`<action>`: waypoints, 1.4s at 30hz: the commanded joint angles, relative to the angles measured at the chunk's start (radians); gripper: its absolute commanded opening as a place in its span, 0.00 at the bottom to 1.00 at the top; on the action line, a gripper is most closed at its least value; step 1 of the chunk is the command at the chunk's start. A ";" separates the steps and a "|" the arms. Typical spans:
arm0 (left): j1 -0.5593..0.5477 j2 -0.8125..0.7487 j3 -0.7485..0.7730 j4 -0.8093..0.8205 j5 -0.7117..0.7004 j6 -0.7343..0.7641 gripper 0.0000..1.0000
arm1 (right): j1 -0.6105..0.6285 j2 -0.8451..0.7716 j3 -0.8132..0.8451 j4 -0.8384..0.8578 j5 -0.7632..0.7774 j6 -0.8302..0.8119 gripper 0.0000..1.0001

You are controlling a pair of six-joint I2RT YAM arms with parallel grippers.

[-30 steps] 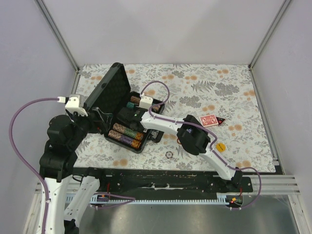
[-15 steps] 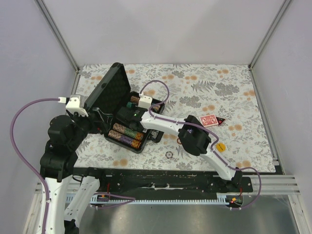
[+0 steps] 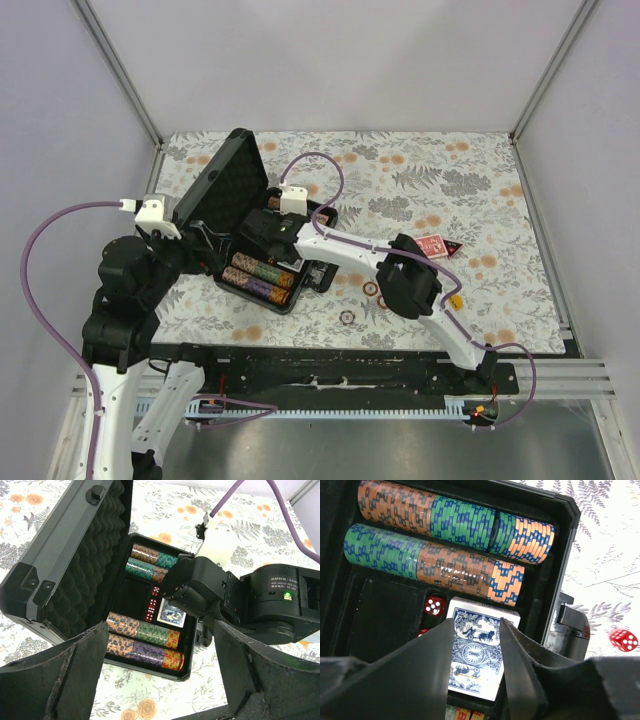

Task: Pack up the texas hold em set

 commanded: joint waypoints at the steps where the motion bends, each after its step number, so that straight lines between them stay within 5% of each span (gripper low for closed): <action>1: -0.002 -0.004 0.013 0.008 0.001 -0.019 0.91 | -0.032 0.005 0.000 0.058 -0.056 -0.039 0.44; 12: -0.002 0.002 0.012 0.002 -0.014 -0.016 0.91 | -0.047 0.068 -0.099 0.030 -0.201 0.041 0.38; 21: -0.002 0.002 0.012 0.001 -0.014 -0.021 0.91 | -0.047 0.024 -0.044 0.013 -0.109 -0.004 0.41; 25: -0.002 0.001 0.009 -0.001 -0.011 -0.023 0.91 | -0.050 0.000 -0.021 0.045 -0.069 -0.148 0.49; 31: -0.002 -0.001 0.013 -0.007 -0.014 -0.021 0.91 | -0.061 -0.089 -0.135 0.269 -0.225 -0.505 0.62; 42: -0.002 0.007 -0.002 -0.007 -0.024 -0.018 0.91 | -0.124 -0.145 -0.302 0.389 -0.598 -0.732 0.58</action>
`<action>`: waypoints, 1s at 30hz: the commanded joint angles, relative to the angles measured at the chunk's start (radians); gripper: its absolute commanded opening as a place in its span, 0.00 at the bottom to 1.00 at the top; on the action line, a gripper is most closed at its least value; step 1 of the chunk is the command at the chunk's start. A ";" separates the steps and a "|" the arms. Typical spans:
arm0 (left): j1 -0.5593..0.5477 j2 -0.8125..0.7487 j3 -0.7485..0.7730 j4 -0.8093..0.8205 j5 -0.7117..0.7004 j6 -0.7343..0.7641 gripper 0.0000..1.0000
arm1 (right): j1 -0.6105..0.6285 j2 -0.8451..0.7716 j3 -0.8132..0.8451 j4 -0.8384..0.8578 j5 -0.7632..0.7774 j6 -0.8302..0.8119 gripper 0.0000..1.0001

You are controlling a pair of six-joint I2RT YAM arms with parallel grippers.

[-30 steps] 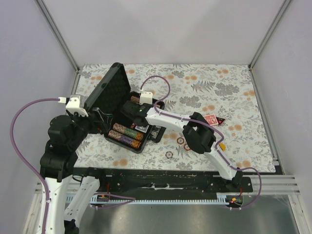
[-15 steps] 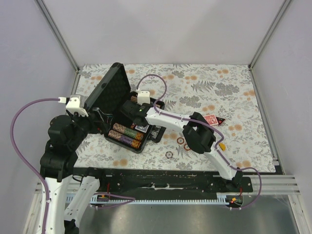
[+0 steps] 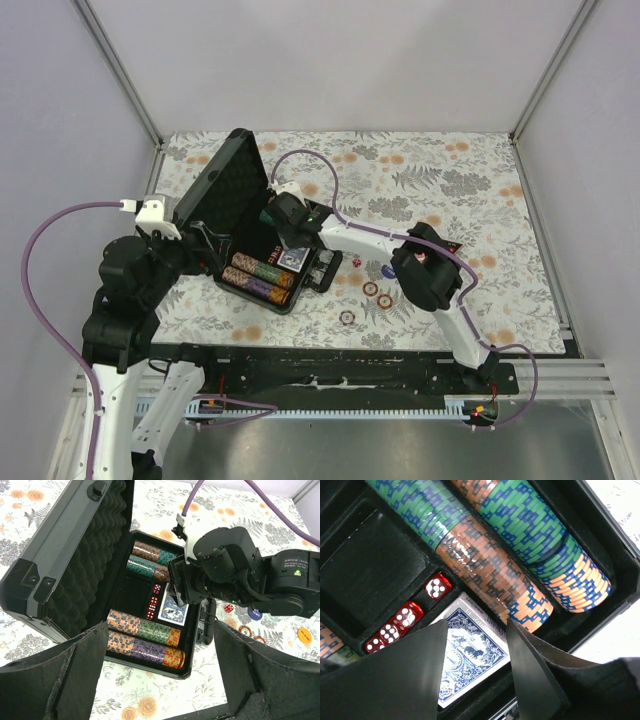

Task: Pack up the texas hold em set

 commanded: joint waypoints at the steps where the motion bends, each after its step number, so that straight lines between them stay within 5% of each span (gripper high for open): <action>1: -0.002 0.004 -0.002 0.004 -0.022 -0.018 0.91 | -0.014 -0.033 -0.049 0.031 -0.197 -0.125 0.58; 13: -0.002 0.017 -0.006 0.004 -0.049 -0.025 0.91 | -0.078 -0.046 -0.159 0.069 -0.508 -0.027 0.49; 19: -0.002 0.037 -0.011 0.004 -0.045 -0.024 0.91 | -0.075 -0.072 -0.158 0.091 -0.444 -0.050 0.50; 30: -0.002 0.040 -0.002 0.005 -0.048 -0.024 0.90 | -0.069 -0.180 -0.156 0.134 -0.312 -0.051 0.67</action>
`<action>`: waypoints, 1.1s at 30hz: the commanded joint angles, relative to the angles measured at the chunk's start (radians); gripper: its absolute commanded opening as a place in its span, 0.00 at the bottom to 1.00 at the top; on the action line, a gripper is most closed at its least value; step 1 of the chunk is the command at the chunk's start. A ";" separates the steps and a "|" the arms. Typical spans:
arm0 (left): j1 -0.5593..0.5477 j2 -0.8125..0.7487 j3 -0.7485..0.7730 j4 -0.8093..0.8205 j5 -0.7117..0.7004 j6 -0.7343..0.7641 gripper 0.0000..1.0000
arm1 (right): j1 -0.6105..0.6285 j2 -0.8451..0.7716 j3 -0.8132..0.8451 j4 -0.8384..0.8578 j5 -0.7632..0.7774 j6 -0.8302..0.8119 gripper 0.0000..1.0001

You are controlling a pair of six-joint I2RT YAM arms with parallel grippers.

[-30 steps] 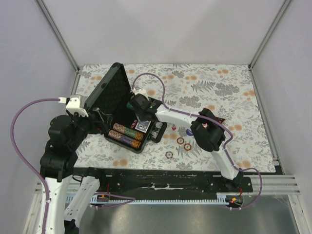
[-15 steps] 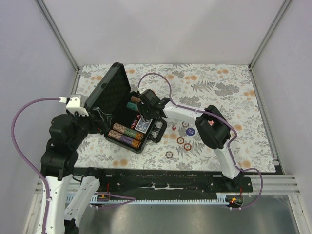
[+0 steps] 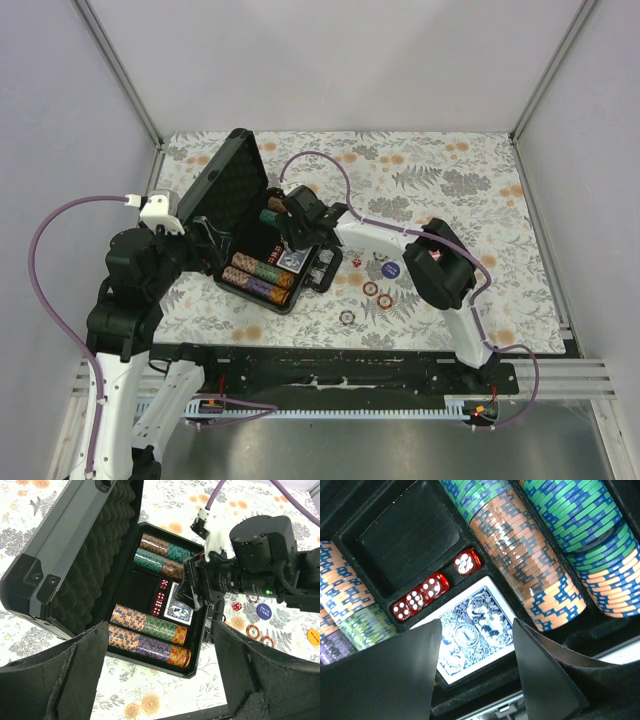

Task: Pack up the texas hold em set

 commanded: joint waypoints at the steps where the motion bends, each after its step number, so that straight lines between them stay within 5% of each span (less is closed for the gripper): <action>1: -0.002 -0.001 0.006 0.005 -0.016 -0.024 0.90 | 0.008 -0.113 -0.021 0.012 0.050 0.019 0.67; 12: -0.002 0.001 -0.005 0.026 0.008 -0.025 0.90 | -0.054 -0.299 -0.102 -0.115 0.305 0.205 0.77; 18: -0.003 0.015 -0.028 0.060 0.050 -0.044 0.90 | -0.200 -0.397 -0.232 -0.324 0.567 0.489 0.98; 33: -0.002 0.030 -0.049 0.085 0.073 -0.062 0.90 | -0.475 -0.422 -0.426 -0.481 0.514 0.976 0.98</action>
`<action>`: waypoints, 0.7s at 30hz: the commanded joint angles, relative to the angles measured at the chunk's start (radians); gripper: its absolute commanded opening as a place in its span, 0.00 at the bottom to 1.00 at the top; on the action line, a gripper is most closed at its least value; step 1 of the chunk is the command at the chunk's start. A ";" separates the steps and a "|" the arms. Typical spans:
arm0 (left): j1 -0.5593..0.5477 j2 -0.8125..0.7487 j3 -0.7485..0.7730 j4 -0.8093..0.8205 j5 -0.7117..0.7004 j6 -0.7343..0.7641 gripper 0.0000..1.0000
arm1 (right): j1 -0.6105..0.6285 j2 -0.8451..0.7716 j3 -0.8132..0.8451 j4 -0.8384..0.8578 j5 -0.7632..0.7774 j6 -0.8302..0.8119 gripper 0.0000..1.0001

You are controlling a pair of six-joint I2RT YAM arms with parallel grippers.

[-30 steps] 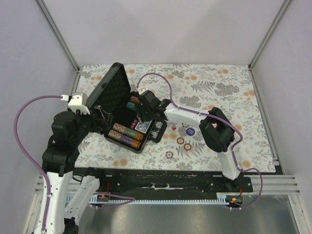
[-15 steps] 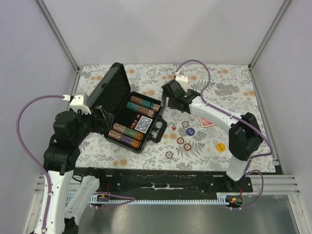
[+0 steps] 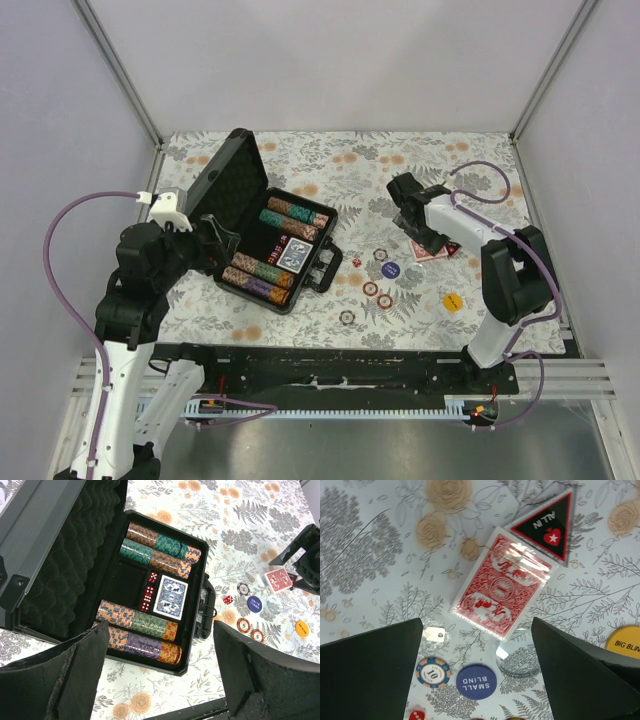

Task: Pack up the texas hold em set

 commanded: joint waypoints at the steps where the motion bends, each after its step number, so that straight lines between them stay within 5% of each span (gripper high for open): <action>1: -0.002 -0.001 -0.002 0.046 0.013 -0.028 0.90 | -0.048 -0.022 -0.031 -0.056 0.014 0.209 0.98; 21: -0.002 -0.001 0.000 0.042 -0.005 -0.015 0.90 | -0.211 0.136 -0.012 0.004 -0.074 0.295 0.98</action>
